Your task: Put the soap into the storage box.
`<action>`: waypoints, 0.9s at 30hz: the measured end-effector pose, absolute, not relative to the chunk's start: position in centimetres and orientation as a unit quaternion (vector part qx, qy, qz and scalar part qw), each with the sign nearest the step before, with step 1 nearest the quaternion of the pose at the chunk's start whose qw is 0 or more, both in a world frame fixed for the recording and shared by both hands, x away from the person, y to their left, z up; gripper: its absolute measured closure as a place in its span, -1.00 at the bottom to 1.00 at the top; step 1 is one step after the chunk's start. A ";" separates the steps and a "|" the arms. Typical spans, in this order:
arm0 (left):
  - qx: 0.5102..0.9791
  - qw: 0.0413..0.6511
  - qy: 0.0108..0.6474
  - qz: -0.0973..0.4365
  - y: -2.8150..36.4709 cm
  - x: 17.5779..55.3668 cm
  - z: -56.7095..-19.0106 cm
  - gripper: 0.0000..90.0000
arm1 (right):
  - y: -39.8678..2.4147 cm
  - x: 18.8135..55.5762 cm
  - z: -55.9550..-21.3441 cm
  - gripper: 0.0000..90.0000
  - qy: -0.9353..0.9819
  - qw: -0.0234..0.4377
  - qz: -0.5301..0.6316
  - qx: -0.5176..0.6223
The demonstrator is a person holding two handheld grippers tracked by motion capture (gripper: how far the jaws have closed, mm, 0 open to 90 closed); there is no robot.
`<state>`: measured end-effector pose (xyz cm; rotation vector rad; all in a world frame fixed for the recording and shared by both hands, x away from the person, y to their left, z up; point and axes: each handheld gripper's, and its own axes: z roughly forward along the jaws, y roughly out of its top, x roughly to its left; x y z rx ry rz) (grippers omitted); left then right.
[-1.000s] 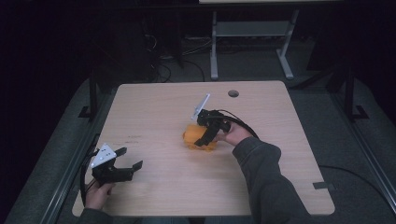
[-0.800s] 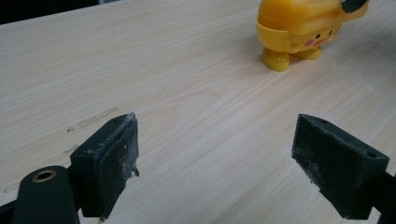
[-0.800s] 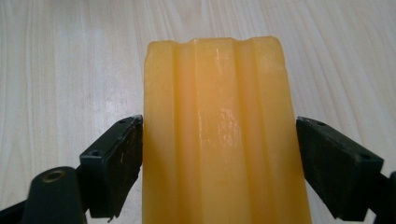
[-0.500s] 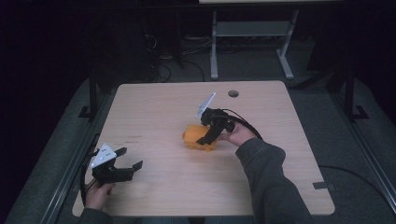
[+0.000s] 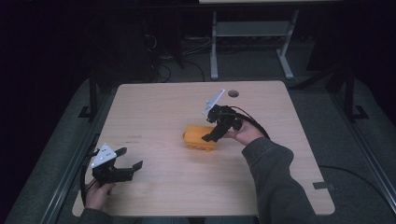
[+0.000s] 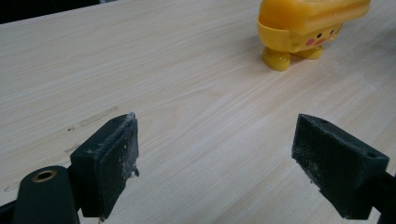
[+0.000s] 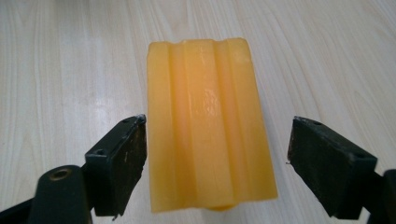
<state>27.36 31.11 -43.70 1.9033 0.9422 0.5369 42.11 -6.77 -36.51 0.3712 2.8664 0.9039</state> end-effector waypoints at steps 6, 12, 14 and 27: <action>0.773 0.458 0.382 0.218 31.1 27.4 -43.7 -0.69 | -7.7 41.7 -36.3 -0.55 0.943 0.059 0.301 0.129; 0.773 0.457 0.382 0.218 31.1 27.4 -43.7 -0.69 | -8.4 41.5 -36.2 -0.54 0.942 0.059 0.300 0.135; 0.772 0.457 0.383 0.218 31.1 27.4 -43.7 -0.69 | -8.6 41.4 -36.0 -0.54 0.941 0.060 0.304 0.139; 0.774 0.456 0.382 0.219 31.0 27.4 -43.7 -0.69 | -10.0 40.7 -36.4 -0.52 0.939 0.056 0.301 0.156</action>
